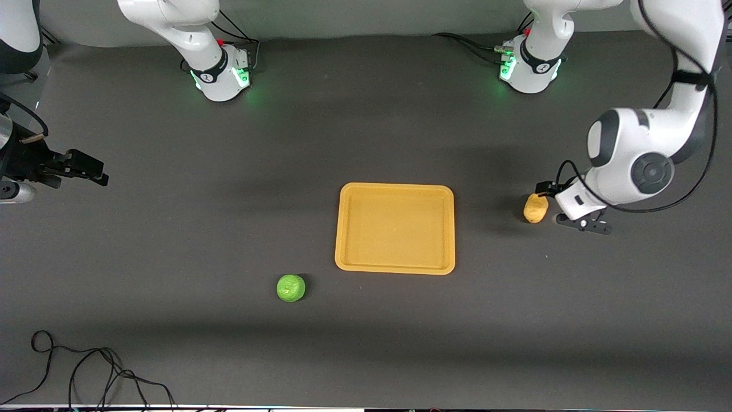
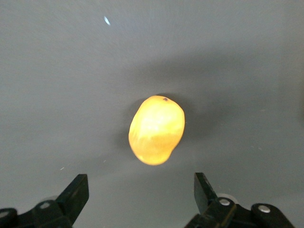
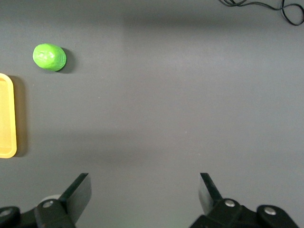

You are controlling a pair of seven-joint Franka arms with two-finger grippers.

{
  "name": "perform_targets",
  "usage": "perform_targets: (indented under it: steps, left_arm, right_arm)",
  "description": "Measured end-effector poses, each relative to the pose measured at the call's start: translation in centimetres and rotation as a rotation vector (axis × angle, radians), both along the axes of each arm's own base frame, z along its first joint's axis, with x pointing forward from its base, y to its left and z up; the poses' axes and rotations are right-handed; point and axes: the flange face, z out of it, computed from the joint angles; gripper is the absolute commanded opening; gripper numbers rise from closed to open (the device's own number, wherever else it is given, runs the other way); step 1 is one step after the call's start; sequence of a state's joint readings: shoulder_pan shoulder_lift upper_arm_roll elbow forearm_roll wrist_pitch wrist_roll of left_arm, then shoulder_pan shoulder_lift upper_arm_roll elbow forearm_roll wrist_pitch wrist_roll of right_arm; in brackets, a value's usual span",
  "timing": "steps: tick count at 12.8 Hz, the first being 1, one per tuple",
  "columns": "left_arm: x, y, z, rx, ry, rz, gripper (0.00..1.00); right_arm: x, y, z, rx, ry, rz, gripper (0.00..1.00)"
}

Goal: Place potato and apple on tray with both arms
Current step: 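Close the left gripper on the yellow potato and lift it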

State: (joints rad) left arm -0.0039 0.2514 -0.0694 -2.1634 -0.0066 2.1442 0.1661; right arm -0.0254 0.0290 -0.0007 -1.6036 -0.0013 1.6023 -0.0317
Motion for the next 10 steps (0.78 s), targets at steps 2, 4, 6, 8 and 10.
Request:
perform_targets:
  steps: [2, 4, 6, 8, 10]
  left_arm:
    - [-0.1, -1.0, -2.9, -0.024, 0.023, 0.008, 0.98]
    - [0.3, -2.1, -4.2, -0.041, -0.009, -0.001, 0.98]
    - [0.4, -2.2, -5.1, -0.051, -0.013, -0.015, 0.83]
    - [0.3, -2.2, -5.7, -0.054, -0.01, -0.017, 0.44]
    - [0.3, -2.2, -5.9, -0.054, -0.009, -0.018, 0.13]
  right_arm:
    - [-0.1, 0.1, -0.1, 0.012, 0.01, -0.001, 1.0]
    - [-0.1, 0.1, -0.1, 0.018, 0.01, -0.003, 1.0]
    - [-0.1, 0.0, -0.1, 0.018, 0.01, -0.005, 1.0]
    - [-0.1, -0.1, -0.1, 0.018, 0.01, -0.007, 1.0]
    - [-0.1, -0.2, -0.1, 0.018, 0.011, -0.008, 1.0]
